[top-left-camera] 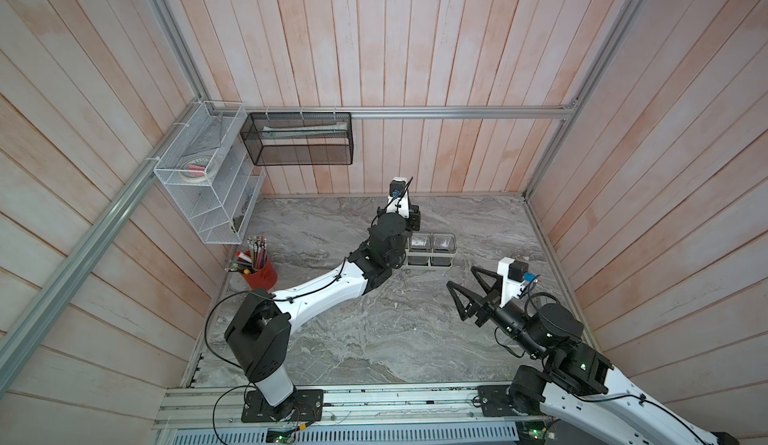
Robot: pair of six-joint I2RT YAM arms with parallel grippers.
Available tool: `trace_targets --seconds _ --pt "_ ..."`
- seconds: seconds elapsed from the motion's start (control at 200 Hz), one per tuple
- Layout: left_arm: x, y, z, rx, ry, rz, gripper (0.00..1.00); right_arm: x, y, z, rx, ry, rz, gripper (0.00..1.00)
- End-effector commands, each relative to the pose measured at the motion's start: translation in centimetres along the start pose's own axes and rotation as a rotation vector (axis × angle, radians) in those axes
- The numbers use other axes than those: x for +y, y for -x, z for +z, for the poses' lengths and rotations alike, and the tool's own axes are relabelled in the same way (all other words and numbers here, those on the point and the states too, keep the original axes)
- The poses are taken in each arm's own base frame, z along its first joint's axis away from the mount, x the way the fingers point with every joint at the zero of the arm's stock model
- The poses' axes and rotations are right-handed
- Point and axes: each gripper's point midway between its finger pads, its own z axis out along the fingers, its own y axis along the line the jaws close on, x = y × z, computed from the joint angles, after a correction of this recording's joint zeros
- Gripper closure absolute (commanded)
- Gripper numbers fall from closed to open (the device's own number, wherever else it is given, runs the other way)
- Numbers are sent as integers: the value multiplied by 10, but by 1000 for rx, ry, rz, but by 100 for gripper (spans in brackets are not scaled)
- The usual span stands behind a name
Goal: Place the toothbrush into the toothbrush holder
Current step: Place the toothbrush in the toothbrush holder.
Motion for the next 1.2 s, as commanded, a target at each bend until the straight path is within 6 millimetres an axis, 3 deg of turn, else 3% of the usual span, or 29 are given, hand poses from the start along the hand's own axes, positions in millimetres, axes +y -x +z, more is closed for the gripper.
trace_targets --seconds 0.0,0.205,1.195 --pt "2 5 10 -36 7 25 100 -4 0 -4 -4 -17 -22 2" --pt "7 -23 22 -9 22 28 100 -1 3 -7 -13 4 -30 2" --pt "-1 -118 24 132 -7 -14 100 0 -20 -2 19 43 -6 2"
